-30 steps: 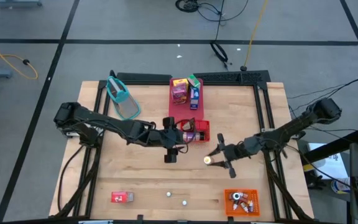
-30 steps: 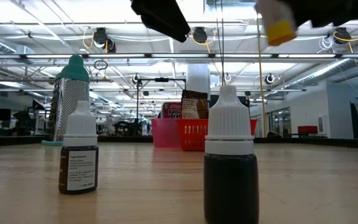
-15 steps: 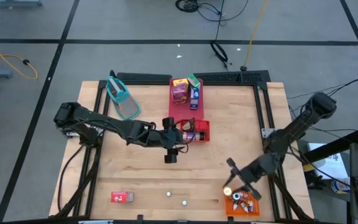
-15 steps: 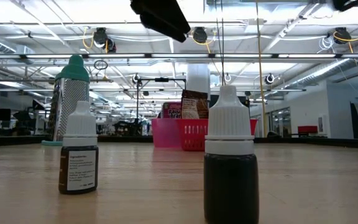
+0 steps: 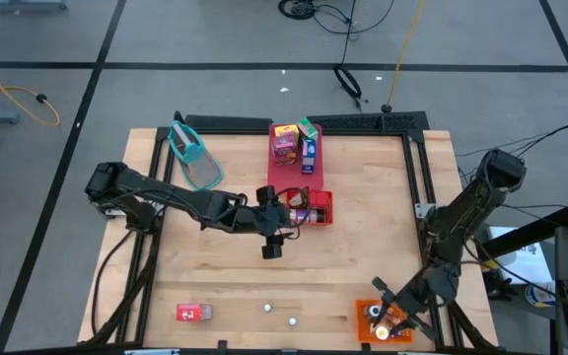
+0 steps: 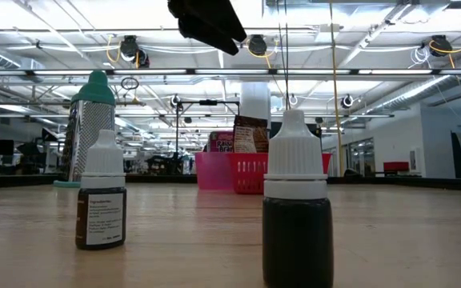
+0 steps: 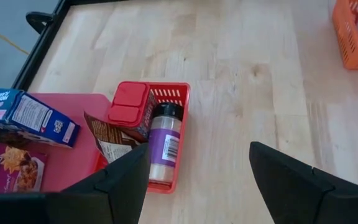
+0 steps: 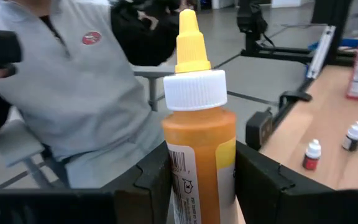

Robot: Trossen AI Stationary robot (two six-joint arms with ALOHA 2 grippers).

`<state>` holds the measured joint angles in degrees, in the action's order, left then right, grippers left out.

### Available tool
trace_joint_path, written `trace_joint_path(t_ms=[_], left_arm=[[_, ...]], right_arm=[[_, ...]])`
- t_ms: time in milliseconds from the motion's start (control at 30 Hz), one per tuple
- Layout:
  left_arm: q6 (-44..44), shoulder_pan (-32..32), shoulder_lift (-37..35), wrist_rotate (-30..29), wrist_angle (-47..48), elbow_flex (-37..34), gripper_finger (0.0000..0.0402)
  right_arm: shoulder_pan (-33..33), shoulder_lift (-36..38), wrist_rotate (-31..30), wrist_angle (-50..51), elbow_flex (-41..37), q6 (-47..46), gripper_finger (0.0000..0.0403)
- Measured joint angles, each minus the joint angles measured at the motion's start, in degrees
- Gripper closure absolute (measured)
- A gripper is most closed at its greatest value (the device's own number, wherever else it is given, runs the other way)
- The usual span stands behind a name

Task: Pick & Place Kitchen Items
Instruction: Put the yellow food coloring bottle into the orange bin

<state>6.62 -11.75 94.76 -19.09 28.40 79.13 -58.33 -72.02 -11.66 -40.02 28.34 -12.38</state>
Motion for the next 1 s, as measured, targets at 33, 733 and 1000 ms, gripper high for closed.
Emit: trace_joint_path(t_ms=[33,733,1000], left_arm=[[0.19,0.0,0.0,0.02,0.0,0.0,0.0128],[4.0,0.0,0.02,0.02,0.0,0.0,0.0128],[4.52,0.0,0.04,0.02,0.02,0.0,0.0128]], right_arm=[[-0.67,-0.76,-1.45,-0.36,0.0,-0.29,0.0266],[-11.76,-12.32,-22.71,-7.72,0.0,-6.68,0.0266],[-12.32,-12.34,-24.88,-5.38,0.0,-8.79,0.0266]])
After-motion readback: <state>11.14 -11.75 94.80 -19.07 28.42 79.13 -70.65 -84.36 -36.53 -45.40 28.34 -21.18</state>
